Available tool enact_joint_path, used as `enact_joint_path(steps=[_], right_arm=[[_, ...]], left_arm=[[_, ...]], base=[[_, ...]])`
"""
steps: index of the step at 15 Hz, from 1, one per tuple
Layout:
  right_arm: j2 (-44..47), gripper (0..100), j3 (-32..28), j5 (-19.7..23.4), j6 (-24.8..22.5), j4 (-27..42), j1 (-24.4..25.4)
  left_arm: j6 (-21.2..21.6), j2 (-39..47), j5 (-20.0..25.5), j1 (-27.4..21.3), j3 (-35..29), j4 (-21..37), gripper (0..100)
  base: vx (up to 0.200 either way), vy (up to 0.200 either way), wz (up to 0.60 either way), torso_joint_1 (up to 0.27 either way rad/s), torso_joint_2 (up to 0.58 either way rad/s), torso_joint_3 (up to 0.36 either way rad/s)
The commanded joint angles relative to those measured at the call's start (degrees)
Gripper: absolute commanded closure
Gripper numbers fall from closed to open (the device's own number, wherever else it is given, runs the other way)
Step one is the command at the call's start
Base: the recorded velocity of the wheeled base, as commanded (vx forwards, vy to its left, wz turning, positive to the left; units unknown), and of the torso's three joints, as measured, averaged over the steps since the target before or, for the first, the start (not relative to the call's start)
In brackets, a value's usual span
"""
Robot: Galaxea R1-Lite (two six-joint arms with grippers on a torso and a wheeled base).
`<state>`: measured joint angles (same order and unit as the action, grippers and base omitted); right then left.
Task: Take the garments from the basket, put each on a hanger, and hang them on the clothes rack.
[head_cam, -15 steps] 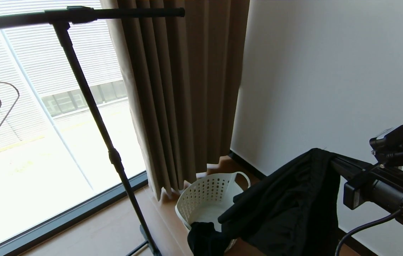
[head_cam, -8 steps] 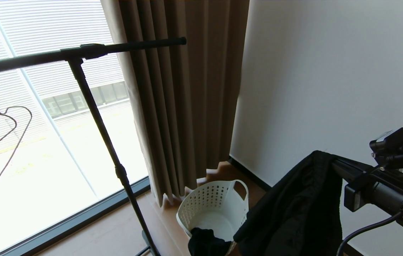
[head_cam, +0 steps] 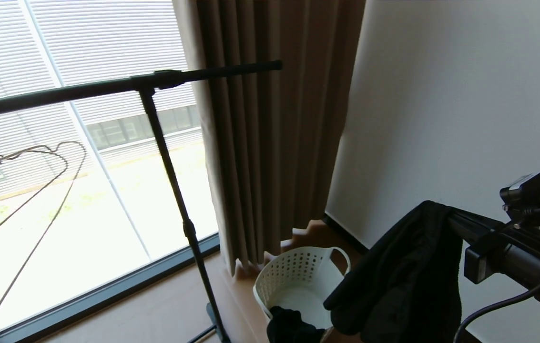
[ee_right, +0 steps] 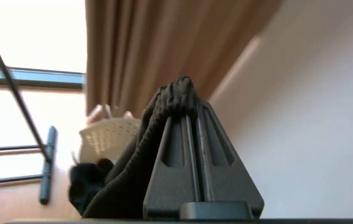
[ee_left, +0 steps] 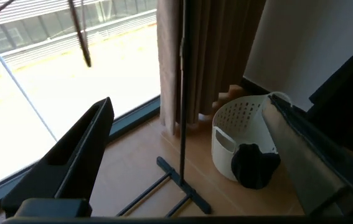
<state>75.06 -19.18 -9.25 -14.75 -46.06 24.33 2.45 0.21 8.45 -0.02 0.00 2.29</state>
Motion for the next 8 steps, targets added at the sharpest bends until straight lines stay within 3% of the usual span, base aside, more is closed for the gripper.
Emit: enact_joint_path(steps=[1,8], right_arm=[[-0.2,100,0.1,0.0,0.0,0.0,0.0],[-0.3,100,0.4,0.0,-0.2,0.0,0.0]], left_arm=[[0.0,0.0,0.0,0.0,0.0,0.0,0],[0.0,0.0,0.0,0.0,0.0,0.0,0]], base=[[0.0,0.0,0.6,0.002,-0.01,-0.002],[0.0,0.0,0.6,0.002,0.0,-0.001]])
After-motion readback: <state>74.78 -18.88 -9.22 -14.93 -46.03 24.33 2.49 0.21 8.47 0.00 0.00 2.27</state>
